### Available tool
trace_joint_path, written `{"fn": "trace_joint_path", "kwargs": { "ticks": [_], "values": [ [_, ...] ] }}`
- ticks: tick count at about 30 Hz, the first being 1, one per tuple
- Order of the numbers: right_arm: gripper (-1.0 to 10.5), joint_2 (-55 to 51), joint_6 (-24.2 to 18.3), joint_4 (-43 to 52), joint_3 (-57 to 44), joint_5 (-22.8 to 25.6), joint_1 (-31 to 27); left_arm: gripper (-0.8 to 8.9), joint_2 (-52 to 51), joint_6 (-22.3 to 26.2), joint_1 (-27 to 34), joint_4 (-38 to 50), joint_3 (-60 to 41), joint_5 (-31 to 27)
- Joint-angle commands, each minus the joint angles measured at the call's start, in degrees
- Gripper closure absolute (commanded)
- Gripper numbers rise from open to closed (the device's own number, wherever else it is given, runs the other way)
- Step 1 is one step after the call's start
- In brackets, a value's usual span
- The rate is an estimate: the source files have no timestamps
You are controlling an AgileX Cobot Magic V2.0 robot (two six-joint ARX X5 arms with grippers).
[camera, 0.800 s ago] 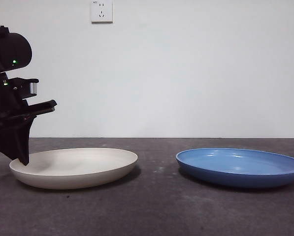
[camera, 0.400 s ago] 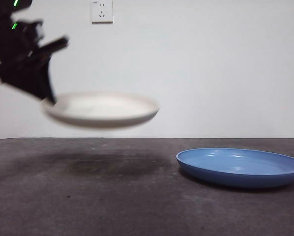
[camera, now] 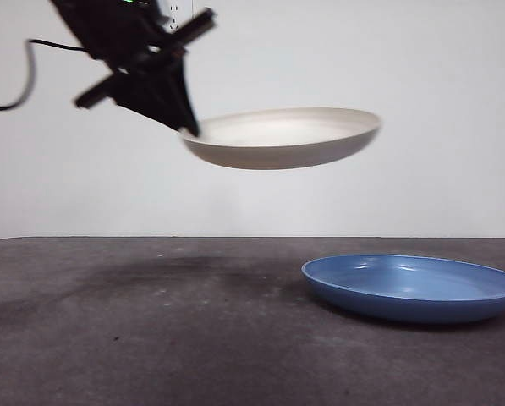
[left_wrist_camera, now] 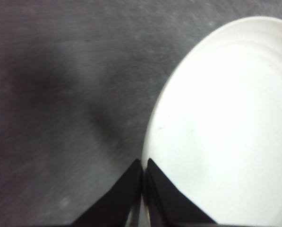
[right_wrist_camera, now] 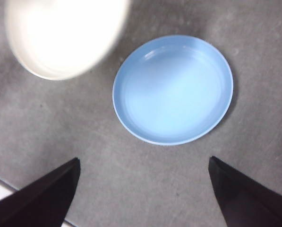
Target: Pick up the white plate, put it on the blue plate, put it on desk
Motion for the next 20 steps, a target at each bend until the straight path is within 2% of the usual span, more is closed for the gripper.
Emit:
{"fn": "trace_joint_path", "kwargs": {
  "ticks": [1,9,20],
  "values": [
    [5.1,-1.0,1.4,0.5,2.0,0.2,0.2,8.04,4.7,-0.9,-2.4,0.5,4.0,0.0],
    [5.1,-4.0,2.3,-1.5,5.5,3.4,0.2,8.04,17.0,-1.9,-7.6,0.2,13.1,-0.7],
    [5.1,-4.5,2.4,-2.7,6.9,4.5,0.2,8.04,28.2,-1.9,-11.5,-0.6,19.9,-2.8]
  ]
}}
